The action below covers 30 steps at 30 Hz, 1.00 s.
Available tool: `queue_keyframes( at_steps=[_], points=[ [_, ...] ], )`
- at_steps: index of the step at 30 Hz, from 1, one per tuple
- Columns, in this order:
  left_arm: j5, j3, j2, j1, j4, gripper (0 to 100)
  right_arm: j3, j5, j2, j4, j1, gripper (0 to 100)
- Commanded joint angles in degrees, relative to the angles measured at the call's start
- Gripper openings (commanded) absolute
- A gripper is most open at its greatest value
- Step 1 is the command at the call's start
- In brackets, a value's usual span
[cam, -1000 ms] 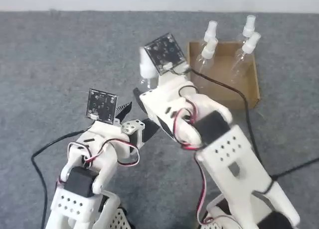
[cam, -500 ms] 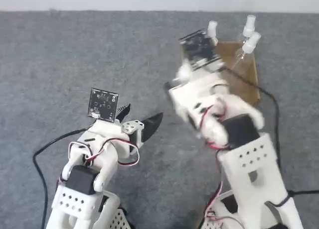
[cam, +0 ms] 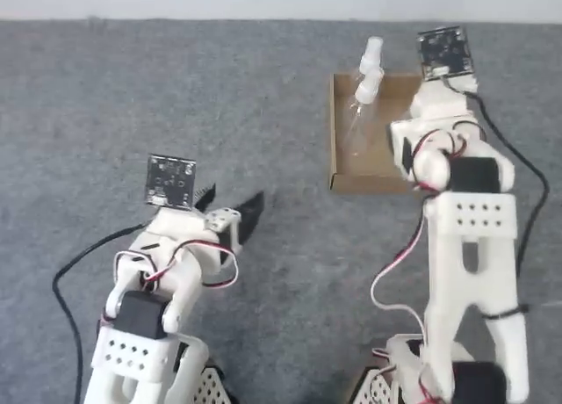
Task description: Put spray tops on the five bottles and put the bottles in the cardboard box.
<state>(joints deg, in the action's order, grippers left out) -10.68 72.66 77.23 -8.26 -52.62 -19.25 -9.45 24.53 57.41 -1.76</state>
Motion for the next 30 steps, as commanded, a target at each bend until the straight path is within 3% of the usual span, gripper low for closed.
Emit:
queue_keyframes(
  at_steps=[1, 7, 30],
  points=[
    [-0.7, -0.6, 1.1, 3.3, 3.3, 17, 3.2, -0.3, -3.1, -5.1, 0.7, 0.6],
    [-0.5, 2.9, 1.1, 4.5, 9.2, 0, 3.3, 3.7, -10.7, -13.4, 0.7, 0.6],
    [-0.5, 4.4, 1.1, 4.1, 11.3, 1, 2.9, 8.7, -25.6, -22.3, 0.7, 0.6]
  ],
)
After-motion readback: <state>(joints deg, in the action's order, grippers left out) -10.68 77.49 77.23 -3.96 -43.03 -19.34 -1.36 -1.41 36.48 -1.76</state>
